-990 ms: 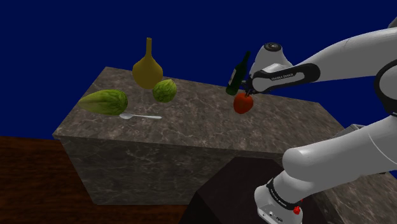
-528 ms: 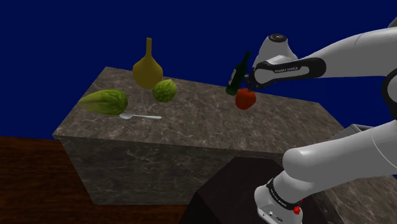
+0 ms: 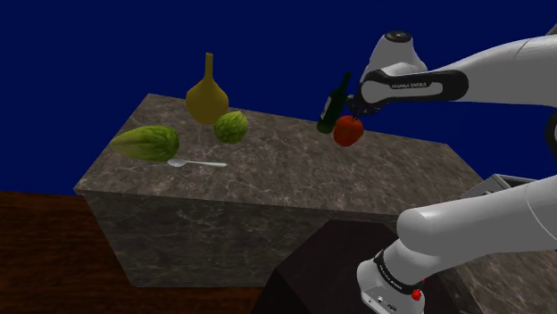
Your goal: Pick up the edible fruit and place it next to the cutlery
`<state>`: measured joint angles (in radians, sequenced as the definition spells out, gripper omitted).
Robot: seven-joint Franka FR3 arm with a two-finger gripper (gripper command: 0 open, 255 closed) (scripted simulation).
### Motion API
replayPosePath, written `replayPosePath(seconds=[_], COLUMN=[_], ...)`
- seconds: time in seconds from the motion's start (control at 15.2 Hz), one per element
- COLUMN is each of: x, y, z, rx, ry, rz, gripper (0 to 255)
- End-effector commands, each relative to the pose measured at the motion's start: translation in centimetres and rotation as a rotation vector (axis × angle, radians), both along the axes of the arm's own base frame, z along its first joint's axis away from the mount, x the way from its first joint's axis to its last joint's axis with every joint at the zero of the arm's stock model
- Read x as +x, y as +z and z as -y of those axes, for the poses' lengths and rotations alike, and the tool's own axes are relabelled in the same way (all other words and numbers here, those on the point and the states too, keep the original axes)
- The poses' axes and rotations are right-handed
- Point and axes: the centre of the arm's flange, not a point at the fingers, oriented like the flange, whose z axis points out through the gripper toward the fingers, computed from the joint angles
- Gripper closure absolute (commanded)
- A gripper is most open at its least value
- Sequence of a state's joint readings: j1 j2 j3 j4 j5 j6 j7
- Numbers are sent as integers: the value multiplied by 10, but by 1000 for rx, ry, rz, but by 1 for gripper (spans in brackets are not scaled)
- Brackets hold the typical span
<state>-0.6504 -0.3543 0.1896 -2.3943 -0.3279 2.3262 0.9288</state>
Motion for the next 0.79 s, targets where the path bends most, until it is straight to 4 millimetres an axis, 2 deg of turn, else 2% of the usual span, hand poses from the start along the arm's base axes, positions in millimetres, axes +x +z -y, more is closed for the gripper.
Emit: replayPosePath(seconds=[0.0,0.73], x=[0,0], y=[11,69], z=[0,0], rx=[0,0], ry=[0,0], rz=[0,0], gripper=[255,255])
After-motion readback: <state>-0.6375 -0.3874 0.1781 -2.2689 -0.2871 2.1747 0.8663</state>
